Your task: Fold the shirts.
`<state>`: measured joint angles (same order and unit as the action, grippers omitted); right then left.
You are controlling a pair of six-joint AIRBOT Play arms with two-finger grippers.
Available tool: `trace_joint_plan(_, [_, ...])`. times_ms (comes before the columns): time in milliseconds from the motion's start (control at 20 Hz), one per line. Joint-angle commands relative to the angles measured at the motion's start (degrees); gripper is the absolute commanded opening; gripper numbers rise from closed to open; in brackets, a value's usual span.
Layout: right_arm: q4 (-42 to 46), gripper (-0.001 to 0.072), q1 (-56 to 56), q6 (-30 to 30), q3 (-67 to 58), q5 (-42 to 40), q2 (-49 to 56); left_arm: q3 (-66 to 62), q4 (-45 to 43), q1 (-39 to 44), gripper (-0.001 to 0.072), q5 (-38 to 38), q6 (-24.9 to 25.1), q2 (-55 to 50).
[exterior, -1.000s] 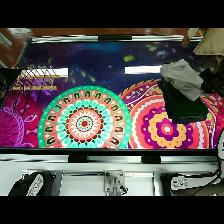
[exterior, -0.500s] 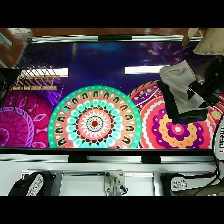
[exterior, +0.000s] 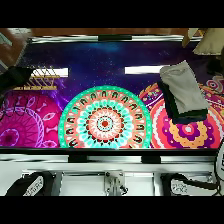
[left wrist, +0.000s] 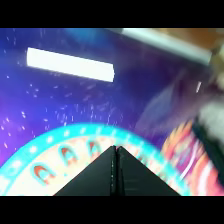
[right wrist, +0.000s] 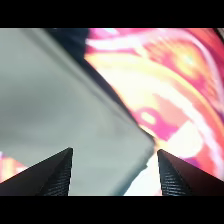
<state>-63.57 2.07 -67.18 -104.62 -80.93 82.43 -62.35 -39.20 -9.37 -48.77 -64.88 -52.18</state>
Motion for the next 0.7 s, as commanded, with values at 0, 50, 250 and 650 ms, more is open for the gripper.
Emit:
trace_joint_plan(0, [-6.56, 0.0634, -12.50, -5.53, -0.68, 9.99, -0.61, -9.09, -25.77, 13.42, 0.0030, -4.85, -10.54, -11.41])
trace_joint_plan(50, [-6.91, 0.0634, -16.15, -5.42, 0.70, 7.76, 0.98, -12.66, -35.71, 17.55, 0.0030, -9.11, -16.02, -15.06])
trace_joint_plan(250, [-23.58, 0.0634, -20.46, -6.97, 3.69, -1.01, 8.70, -20.41, -57.27, 27.65, 0.0540, -26.62, -27.34, -25.90])
trace_joint_plan(650, [-29.97, 0.0634, -20.22, -8.81, 3.67, -2.40, 11.91, -20.28, -56.96, 28.33, 0.0577, -30.80, -27.41, -27.93])
